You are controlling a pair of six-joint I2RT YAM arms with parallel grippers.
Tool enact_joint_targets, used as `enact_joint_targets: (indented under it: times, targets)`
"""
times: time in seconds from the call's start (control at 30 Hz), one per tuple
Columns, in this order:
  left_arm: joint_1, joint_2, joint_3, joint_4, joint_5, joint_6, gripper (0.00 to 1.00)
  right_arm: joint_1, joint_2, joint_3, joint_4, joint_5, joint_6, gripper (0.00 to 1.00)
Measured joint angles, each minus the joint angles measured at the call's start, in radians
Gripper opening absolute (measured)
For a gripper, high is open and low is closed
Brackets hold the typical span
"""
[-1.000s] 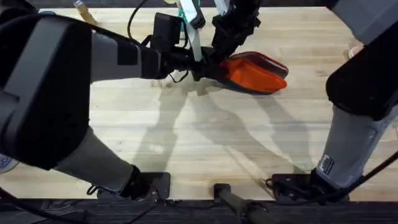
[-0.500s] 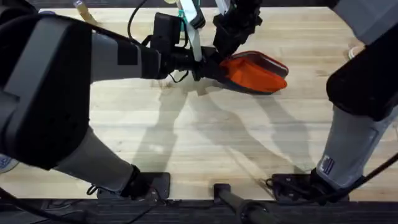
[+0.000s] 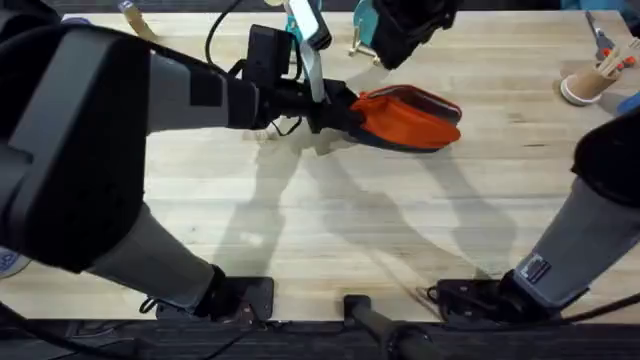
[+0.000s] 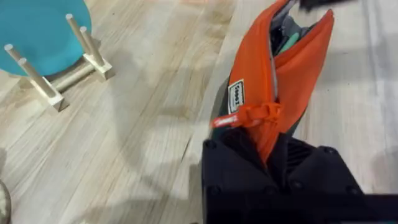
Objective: Unzip the bag, pick up the pens from the table one at a time and place them inside, then zip the bag closed.
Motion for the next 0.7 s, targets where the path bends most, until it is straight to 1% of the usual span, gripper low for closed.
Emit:
enact_joint_targets:
  times: [0.33,0.6,0.63,0.67,0.7]
  targets:
    - [0.0,0.0,0.0,0.0,-0.003,0.0,0.042,-0.004,-0.003,0.002,-0.005,0.01,-0.001,0.033]
    - [0.0,0.0,0.0,0.0,-0.007,0.0,0.041,-0.004,-0.003,0.002,-0.002,0.067,0.005,0.033]
    - [0.0,0.0,0.0,0.0,-0.007,0.0,0.041,-0.004,-0.003,0.002,-0.001,0.071,0.009,0.048]
    - [0.0,0.0,0.0,0.0,-0.008,0.0,0.041,-0.005,-0.003,0.002,0.0,0.073,0.013,0.16]
    - [0.0,0.0,0.0,0.0,-0.008,0.0,0.041,-0.005,-0.003,0.002,0.0,0.077,0.014,0.303]
